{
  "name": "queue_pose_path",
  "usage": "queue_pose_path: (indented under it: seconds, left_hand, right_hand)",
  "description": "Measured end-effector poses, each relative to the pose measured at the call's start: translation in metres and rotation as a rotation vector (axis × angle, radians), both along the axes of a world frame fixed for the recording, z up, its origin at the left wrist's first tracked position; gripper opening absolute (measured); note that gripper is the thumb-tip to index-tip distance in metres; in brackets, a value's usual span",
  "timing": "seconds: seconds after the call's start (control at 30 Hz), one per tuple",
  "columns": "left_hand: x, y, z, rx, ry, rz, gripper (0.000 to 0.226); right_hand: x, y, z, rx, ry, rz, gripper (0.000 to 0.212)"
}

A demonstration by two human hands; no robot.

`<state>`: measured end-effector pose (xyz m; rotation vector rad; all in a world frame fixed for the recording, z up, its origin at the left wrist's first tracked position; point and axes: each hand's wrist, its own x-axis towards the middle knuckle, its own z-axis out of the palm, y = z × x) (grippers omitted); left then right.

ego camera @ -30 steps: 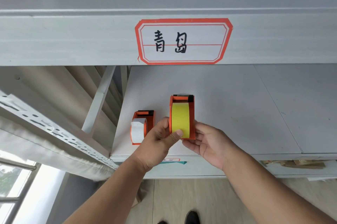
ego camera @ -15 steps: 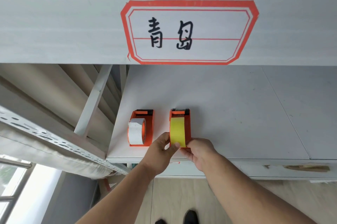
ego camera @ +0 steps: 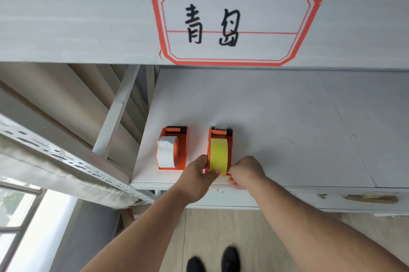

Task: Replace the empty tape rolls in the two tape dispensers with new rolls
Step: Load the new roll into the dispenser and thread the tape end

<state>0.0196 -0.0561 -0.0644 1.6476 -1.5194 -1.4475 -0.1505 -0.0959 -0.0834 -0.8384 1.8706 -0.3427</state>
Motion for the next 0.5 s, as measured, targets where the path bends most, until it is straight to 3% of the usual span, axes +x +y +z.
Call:
queue_pose_path:
  seconds: [0.1,0.2,0.5]
  left_hand:
    - [-0.001,0.003,0.001,0.009,0.0,0.015,0.029]
    - [-0.001,0.006,0.002,0.012,0.025,0.028,0.032]
    - [0.007,0.007,0.001,0.046,0.119,0.157,0.024]
  right_hand:
    - [-0.008,0.001,-0.005,-0.072,0.105,0.131,0.023]
    - [-0.008,0.009,0.011,-0.096,0.044,0.089,0.012]
    - [-0.012,0.013,0.021,-0.117,-0.019,0.031,0.013]
